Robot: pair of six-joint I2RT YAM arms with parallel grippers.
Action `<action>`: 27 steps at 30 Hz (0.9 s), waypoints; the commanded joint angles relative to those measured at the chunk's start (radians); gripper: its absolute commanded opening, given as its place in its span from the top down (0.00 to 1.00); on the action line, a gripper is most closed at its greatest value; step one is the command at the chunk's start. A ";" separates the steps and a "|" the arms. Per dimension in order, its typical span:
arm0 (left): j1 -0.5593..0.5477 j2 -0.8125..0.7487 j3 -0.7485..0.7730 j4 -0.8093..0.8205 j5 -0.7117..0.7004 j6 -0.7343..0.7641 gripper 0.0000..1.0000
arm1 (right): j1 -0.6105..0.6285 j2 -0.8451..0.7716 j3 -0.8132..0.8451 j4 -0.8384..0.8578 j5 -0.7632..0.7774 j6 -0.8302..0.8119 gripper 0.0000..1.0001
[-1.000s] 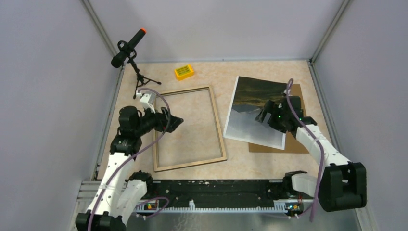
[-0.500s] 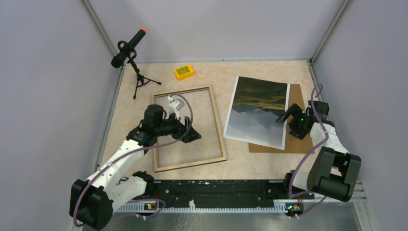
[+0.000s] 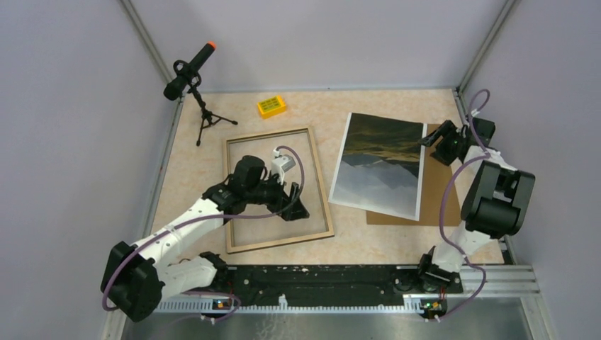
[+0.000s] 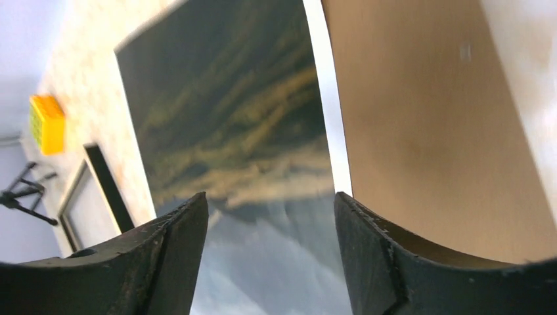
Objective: Put the photo into the frame
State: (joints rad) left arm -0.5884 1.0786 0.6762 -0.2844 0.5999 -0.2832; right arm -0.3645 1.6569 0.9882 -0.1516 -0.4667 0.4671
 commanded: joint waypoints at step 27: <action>-0.003 0.223 0.243 0.154 -0.059 0.062 0.02 | -0.042 0.673 0.616 0.195 -0.404 0.080 0.55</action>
State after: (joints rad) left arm -0.5892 1.3071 0.9222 -0.1871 0.5091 -0.2184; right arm -0.4145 2.2936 1.5986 -0.0235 -0.7719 0.5251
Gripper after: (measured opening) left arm 0.986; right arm 0.456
